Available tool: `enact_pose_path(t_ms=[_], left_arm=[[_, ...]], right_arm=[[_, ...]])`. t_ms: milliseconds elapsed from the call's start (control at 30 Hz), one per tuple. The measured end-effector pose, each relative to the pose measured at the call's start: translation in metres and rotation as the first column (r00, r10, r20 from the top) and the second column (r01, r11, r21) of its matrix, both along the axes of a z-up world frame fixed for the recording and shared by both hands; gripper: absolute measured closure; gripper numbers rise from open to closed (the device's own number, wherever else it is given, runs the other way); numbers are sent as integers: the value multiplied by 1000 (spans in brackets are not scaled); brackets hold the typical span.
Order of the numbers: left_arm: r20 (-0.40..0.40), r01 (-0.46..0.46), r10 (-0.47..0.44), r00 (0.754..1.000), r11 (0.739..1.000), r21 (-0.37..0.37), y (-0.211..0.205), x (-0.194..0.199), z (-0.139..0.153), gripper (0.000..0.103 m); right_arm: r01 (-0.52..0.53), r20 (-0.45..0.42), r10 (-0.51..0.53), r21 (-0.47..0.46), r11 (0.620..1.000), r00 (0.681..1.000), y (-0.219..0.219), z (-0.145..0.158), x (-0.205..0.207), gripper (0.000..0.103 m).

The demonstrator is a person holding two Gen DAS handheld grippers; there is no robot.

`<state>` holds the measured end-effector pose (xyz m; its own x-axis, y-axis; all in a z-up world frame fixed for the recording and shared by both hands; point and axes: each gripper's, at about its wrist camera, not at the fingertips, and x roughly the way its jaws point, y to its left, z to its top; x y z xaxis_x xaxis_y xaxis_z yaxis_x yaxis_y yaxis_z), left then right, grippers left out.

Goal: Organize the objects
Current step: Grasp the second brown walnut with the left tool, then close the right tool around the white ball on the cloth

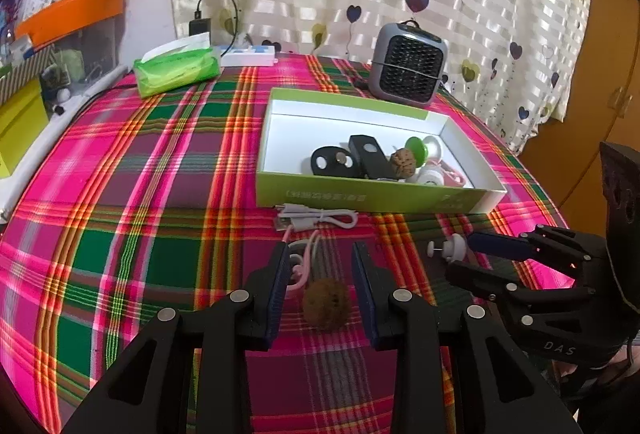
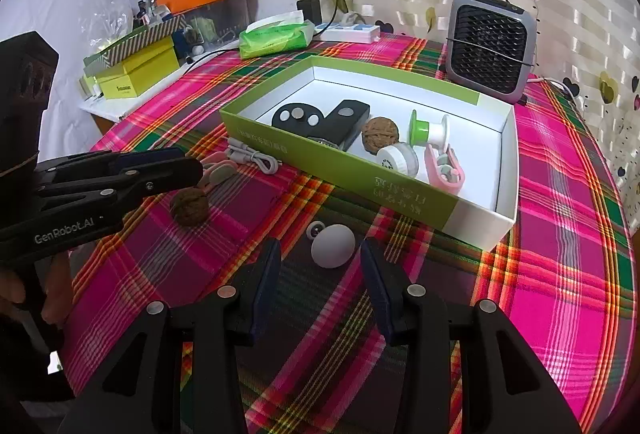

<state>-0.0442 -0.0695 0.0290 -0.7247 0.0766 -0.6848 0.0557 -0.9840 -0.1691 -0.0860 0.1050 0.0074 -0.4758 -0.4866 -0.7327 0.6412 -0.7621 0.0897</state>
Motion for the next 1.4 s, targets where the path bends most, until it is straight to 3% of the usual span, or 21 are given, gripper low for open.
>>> enact_pose_path(t_ms=[933, 1400], left_arm=[[6, -39, 39, 999, 999, -2, -37, 10, -2, 74], [27, 101, -102, 994, 995, 27, 0, 20, -5, 73]], right_arm=[[-3, 26, 3, 13, 1000, 1000, 5, -4, -7, 60], [-28, 33, 27, 29, 999, 999, -7, -7, -14, 60]])
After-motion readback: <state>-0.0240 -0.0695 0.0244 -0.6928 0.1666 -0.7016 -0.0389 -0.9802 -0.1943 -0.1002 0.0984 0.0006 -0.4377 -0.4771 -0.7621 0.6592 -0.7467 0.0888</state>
